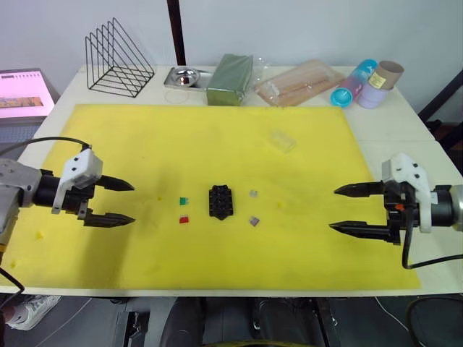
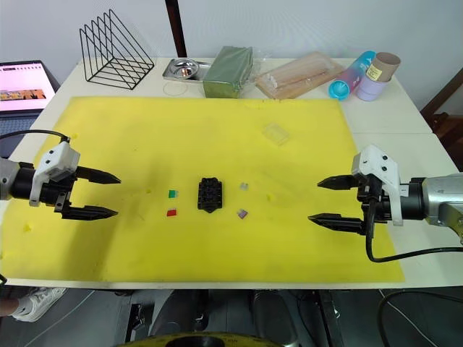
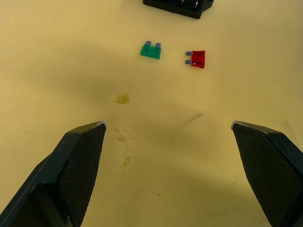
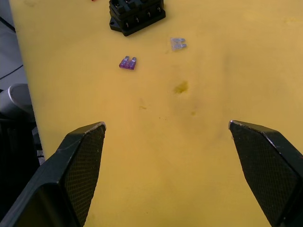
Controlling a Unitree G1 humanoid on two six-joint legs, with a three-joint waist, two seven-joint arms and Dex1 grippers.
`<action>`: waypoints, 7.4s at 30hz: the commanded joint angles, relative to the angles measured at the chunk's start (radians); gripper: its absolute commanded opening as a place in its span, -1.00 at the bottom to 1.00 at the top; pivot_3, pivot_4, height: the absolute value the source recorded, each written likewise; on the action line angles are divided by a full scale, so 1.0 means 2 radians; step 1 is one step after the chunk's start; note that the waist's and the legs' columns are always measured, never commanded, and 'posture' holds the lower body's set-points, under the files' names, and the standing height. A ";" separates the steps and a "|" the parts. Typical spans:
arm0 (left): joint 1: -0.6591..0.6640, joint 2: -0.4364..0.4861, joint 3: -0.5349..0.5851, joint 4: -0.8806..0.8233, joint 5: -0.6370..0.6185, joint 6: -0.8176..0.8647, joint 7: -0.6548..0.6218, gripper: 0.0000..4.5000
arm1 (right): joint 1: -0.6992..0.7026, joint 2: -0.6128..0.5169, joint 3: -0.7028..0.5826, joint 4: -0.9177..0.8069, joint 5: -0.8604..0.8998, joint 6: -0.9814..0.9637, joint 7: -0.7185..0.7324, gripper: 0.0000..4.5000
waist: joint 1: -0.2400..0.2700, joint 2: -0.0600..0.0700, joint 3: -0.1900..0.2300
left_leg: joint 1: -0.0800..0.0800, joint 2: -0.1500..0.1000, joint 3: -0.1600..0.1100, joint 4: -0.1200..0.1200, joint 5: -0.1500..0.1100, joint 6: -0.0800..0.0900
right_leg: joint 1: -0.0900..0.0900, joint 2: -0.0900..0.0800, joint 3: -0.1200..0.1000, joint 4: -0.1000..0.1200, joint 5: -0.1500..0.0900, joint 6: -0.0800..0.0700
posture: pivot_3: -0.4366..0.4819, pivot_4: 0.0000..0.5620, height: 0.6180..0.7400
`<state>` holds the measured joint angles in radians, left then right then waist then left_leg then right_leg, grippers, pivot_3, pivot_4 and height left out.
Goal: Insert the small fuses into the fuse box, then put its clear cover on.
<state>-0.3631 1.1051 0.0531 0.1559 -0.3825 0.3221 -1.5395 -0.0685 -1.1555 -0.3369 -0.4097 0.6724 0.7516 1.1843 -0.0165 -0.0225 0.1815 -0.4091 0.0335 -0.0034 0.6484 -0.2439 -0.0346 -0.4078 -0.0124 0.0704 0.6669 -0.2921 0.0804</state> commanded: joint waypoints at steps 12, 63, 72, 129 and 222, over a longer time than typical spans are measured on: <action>-0.009 0.008 0.011 0.002 0.004 -0.007 0.002 1.00 | -0.020 -0.001 0.003 0.005 -0.001 -0.013 0.001 0.98 | 0.000 0.000 0.000 | 0.000 0.000 0.000 0.000 0.000 0.000 | 0.000 0.000 0.000 0.000 0.000 0.000 | -0.05 -0.47 1.00; 0.015 -0.190 0.151 -0.045 -0.442 0.646 0.493 0.43 | -0.234 0.139 0.154 -0.083 0.093 0.113 -0.158 1.00 | 0.001 0.000 0.000 | 0.000 0.000 -0.004 0.001 0.000 0.000 | 0.000 -0.002 -0.001 0.003 0.000 0.000 | -0.05 -0.47 1.00; 0.007 -0.224 0.141 -0.021 -0.484 0.646 0.561 0.43 | -0.234 0.135 0.155 -0.089 0.097 0.117 -0.162 1.00 | 0.003 0.000 0.000 | 0.000 -0.001 -0.004 0.001 0.000 0.000 | 0.000 -0.002 -0.001 0.003 0.000 0.000 | -0.05 -0.47 1.00; 0.038 -0.261 0.152 -0.046 -0.410 0.646 0.567 -0.73 | -0.214 0.108 0.190 -0.106 0.058 0.096 -0.123 1.00 | 0.000 0.000 -0.001 | 0.001 -0.001 -0.003 0.000 0.000 0.000 | 0.001 -0.003 -0.001 0.000 0.000 0.000 | -0.05 -0.47 1.00; -0.504 0.016 -0.610 0.039 -0.081 -0.309 -0.037 0.99 | -0.209 0.121 0.213 -0.111 0.030 0.071 -0.127 1.00 | -0.001 -0.002 0.002 | -0.010 -0.001 -0.002 0.007 0.000 0.000 | -0.008 0.001 0.000 0.005 0.001 0.002 | -0.05 -0.47 1.00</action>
<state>-1.3811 1.0956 -1.2316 0.2576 -0.4709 -0.3773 -1.6106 -0.4711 -0.9120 0.1037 -0.6223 0.7301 0.9092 0.9196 -0.0193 -0.0262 0.1855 -0.4282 0.0320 -0.0068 0.6624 -0.2440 -0.0333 -0.4232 -0.0109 0.0706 0.6770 -0.2895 0.0852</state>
